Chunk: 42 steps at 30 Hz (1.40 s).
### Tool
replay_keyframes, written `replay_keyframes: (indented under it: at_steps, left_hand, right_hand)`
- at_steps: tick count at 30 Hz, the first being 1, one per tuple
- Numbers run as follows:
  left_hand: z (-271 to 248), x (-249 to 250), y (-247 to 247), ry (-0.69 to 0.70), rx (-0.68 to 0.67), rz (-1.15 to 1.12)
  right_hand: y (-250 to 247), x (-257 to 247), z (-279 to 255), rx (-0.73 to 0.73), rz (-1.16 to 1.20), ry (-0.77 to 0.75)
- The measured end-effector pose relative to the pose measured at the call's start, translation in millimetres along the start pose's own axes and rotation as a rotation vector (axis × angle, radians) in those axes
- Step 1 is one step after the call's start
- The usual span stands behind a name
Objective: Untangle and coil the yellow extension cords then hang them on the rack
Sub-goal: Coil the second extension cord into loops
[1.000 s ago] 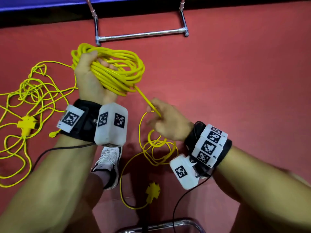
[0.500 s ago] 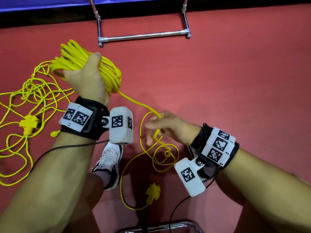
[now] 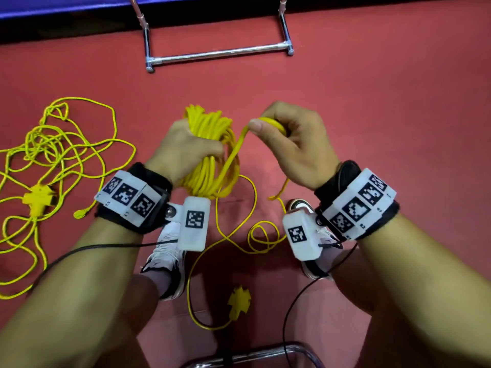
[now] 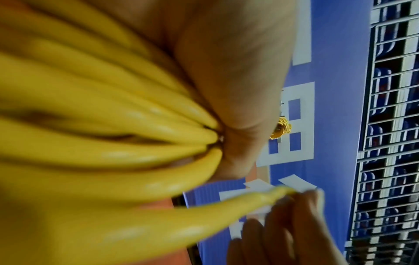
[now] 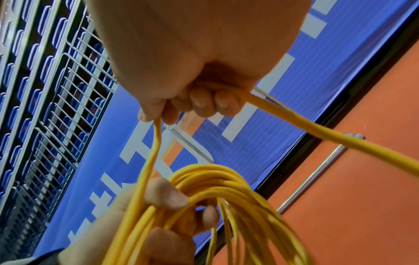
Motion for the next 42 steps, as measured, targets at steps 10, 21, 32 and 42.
replay_keyframes:
  at_steps: [10, 21, 32, 42]
  left_hand:
    - [-46, 18, 69, -0.421, -0.609, -0.606]
    - [-42, 12, 53, -0.322, -0.666, -0.719]
    - [-36, 20, 38, -0.259, -0.726, -1.255]
    - [0, 15, -3, -0.218, -0.144, -1.605]
  right_hand:
    - [-23, 13, 14, 0.227, -0.106, 0.041]
    - [-33, 37, 16, 0.042, -0.414, 0.190]
    - [-12, 48, 5, -0.276, 0.205, 0.441]
    - [42, 94, -41, -0.598, -0.202, 0.675]
Point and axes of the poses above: each hand's wrist, its own z-axis towards the middle knuckle, its own y-axis out of the palm, x = y × z, the point moved 5 cm from there along z, towards the middle knuckle, and after that the axes turned 4 degrees about x, right-handed, at the moved point
